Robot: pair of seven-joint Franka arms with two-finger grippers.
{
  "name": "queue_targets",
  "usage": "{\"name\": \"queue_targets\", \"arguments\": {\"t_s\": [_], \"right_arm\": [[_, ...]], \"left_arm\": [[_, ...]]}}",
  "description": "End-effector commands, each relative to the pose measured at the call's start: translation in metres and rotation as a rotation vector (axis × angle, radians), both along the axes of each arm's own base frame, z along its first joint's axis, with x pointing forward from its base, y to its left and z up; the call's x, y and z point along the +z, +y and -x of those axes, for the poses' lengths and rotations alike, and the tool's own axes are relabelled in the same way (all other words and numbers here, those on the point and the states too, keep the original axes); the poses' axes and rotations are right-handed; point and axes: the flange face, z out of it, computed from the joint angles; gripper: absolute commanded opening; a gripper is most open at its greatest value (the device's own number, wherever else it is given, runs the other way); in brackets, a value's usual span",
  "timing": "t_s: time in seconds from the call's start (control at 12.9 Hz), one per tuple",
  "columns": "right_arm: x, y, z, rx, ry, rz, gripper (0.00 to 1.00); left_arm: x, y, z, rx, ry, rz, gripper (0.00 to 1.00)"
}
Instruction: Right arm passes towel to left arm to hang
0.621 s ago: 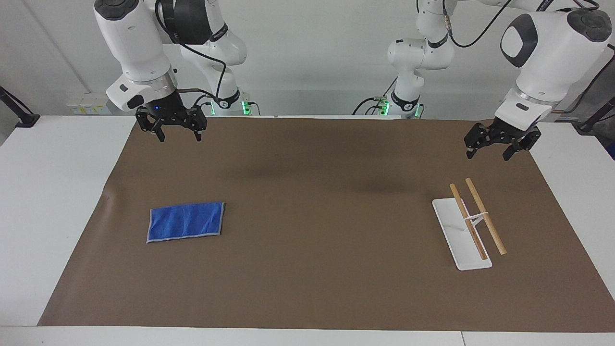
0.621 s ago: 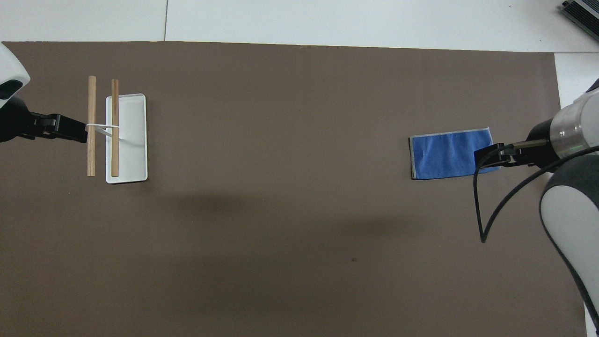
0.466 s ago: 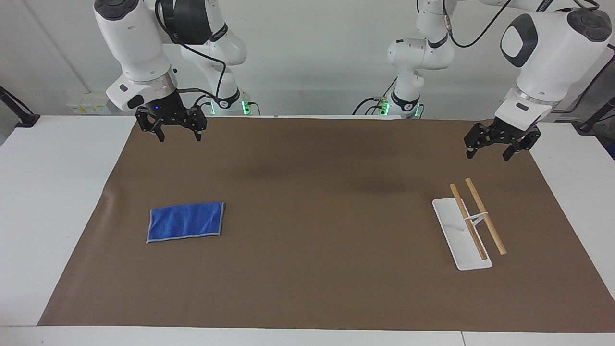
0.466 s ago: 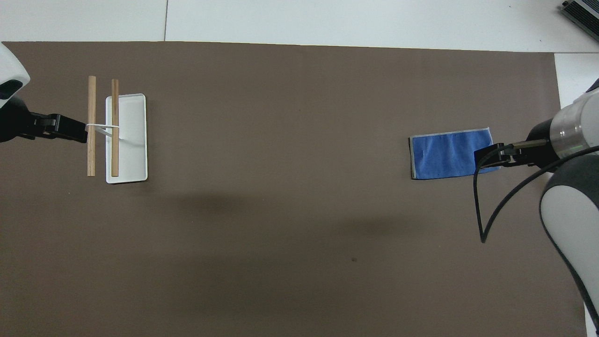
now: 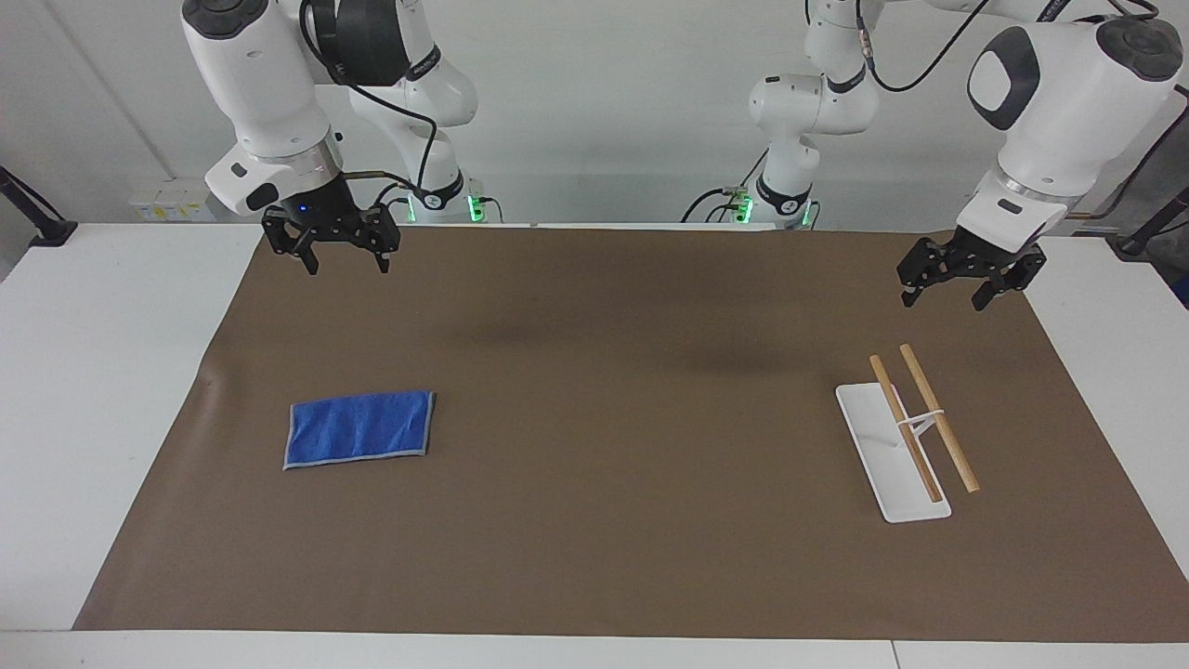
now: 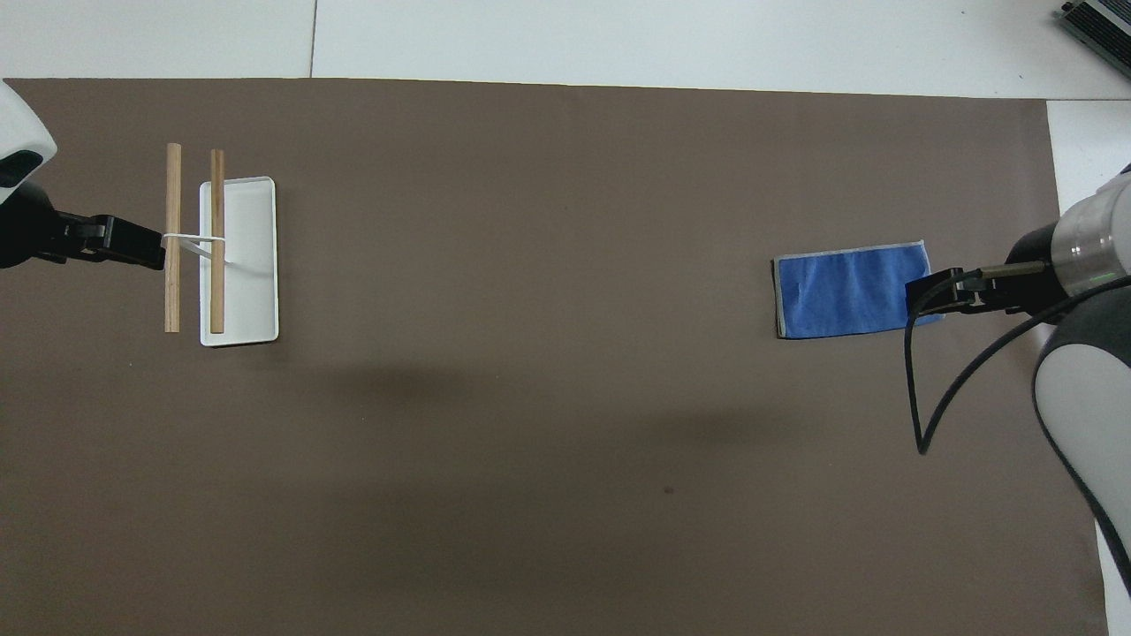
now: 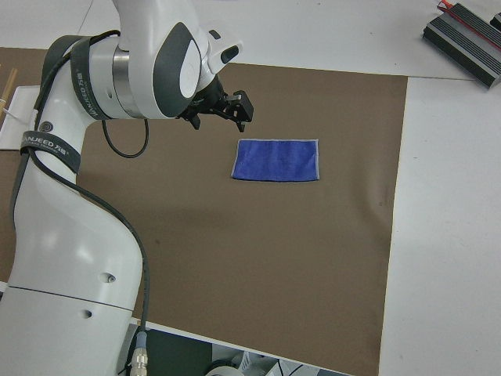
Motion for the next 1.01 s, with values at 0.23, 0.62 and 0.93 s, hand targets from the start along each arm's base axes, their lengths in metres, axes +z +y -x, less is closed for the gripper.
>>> {"name": "queue_targets", "arguments": {"t_s": [0.23, 0.62, 0.93], "right_arm": [[-0.004, -0.004, -0.001, 0.017, -0.005, -0.018, 1.00], [-0.043, -0.006, -0.006, 0.025, -0.043, -0.018, 1.00], [-0.114, -0.040, -0.016, 0.087, -0.060, -0.020, 1.00]], "left_arm": [[0.002, 0.003, 0.006, 0.000, -0.007, 0.017, 1.00], [0.002, 0.003, 0.006, 0.000, -0.007, 0.017, 1.00], [0.002, 0.003, 0.006, 0.001, -0.007, 0.017, 1.00]]}}
